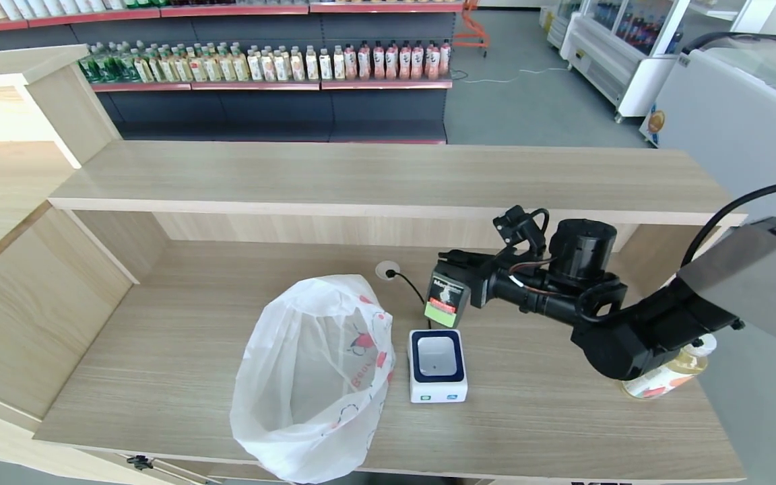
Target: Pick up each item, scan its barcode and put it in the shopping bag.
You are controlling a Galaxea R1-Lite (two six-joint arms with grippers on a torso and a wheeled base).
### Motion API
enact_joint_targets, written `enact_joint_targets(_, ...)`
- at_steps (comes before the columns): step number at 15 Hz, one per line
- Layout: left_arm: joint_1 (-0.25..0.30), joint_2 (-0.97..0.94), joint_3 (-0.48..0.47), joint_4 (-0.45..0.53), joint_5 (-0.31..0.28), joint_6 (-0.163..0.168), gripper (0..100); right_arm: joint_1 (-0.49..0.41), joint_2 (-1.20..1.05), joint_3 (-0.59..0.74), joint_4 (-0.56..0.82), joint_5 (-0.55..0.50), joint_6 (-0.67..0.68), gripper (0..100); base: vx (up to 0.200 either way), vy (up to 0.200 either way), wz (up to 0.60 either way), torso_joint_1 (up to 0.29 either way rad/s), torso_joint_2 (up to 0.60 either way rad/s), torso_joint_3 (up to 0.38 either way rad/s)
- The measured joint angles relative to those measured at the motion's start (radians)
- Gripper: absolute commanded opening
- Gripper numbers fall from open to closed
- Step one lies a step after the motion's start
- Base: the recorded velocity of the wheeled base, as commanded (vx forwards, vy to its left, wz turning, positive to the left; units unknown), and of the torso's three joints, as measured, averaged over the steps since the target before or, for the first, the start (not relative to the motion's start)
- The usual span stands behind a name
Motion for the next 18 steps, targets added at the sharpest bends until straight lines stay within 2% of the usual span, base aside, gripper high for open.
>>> enact_joint_targets(5,0.002,0.0,0.0,0.0,0.0,0.002,100,0.052,0.007,-0.046,0.001,-0.03,0.053,0,0.0,0.2,0.0,0.001,0.0,0.003)
enact_joint_targets(8,0.002,0.0,0.0,0.0,0.001,0.002,100,0.076,0.036,-0.11,0.016,-0.034,0.125,0,0.0,0.0,0.0,0.0,0.0,0.0)
enact_joint_targets(12,0.002,0.0,0.0,-0.001,0.0,0.004,100,0.08,0.145,-0.2,-0.055,-0.048,0.203,0,0.0,0.0,0.0,0.0,0.0,0.0)
enact_joint_targets(14,0.003,0.0,0.0,-0.001,0.0,0.004,100,0.086,0.203,-0.222,-0.062,-0.05,0.187,0,0.0,0.0,0.0,0.0,0.0,0.0)
enact_joint_targets(18,0.003,0.0,0.0,0.0,0.001,0.005,100,0.09,0.295,-0.233,-0.067,-0.05,0.072,0,0.0,0.0,0.0,0.0,0.0,0.0)
